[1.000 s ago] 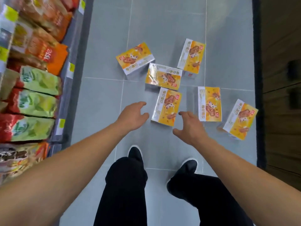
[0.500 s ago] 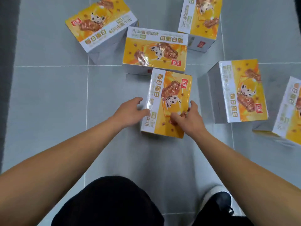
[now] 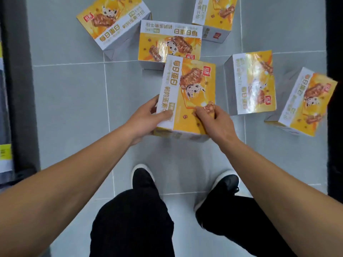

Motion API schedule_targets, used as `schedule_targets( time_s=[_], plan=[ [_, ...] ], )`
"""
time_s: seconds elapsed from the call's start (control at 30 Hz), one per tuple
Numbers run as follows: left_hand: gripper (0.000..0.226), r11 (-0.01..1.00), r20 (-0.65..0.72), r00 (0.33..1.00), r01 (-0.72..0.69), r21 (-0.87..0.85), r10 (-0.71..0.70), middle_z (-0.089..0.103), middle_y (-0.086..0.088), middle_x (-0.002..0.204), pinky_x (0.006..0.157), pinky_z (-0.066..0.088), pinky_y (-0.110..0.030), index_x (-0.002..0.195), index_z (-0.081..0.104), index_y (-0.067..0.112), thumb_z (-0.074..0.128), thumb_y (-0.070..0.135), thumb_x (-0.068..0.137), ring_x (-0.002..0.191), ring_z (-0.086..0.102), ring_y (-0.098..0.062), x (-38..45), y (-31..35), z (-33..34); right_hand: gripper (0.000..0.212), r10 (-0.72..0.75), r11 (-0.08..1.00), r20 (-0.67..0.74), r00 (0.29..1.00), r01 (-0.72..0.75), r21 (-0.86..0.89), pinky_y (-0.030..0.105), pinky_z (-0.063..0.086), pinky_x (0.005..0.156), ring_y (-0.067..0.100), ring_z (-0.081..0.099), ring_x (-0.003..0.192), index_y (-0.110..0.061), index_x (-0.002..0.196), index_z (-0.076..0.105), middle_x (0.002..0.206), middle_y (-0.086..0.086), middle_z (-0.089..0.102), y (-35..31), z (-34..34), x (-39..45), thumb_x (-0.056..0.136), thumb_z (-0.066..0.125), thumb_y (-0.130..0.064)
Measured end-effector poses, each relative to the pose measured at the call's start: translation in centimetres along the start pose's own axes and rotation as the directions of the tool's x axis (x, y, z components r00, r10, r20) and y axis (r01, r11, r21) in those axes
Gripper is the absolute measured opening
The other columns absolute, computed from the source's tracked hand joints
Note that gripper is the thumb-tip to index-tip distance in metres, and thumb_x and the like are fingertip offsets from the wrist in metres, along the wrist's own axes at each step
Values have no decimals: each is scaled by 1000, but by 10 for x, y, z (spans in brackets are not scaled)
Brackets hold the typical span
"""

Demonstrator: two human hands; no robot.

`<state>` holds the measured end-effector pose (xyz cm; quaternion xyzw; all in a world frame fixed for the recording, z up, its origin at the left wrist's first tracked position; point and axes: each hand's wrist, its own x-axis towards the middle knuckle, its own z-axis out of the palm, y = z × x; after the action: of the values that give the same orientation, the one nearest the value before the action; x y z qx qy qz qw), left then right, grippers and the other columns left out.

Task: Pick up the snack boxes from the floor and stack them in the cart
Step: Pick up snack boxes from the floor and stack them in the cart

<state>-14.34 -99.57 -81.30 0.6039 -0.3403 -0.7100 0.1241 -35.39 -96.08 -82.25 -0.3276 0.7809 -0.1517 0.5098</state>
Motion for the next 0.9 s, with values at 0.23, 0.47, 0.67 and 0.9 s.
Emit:
schedule_targets(
  time_s=[0.23,0.47,0.67,0.9],
  plan=[
    [27,994,-39,994,101,-48,-103,72,9,111,79,60,-45,119,62,38,62,28,93,98,71,-19,-161,115,35,49,70,959,124,990,-101,265,25,52,79,2,68,93,-35,124,59,107,-13,69,-85,-104,-140,80,65,-56],
    [32,994,-41,993,107,-8,-108,70,7,115,83,59,-47,124,58,40,62,32,93,96,72,-19,-293,212,81,54,244,892,325,914,-343,294,40,57,83,20,70,97,-31,120,59,106,-4,73,-152,-207,-257,78,62,-66],
    [50,889,-40,998,60,455,-47,61,6,128,91,50,-36,130,52,28,67,39,84,112,61,-19,-367,260,103,111,103,990,105,989,-112,88,41,48,97,20,57,116,-28,147,21,132,-7,54,-180,-264,-342,60,82,-60],
    [69,468,205,940,-316,825,273,49,-6,142,97,37,-29,141,43,17,73,29,80,129,47,-25,-417,314,105,113,-50,942,-132,990,3,-336,51,49,97,35,53,121,-40,147,9,141,2,47,-174,-266,-427,62,83,-49]
  ],
)
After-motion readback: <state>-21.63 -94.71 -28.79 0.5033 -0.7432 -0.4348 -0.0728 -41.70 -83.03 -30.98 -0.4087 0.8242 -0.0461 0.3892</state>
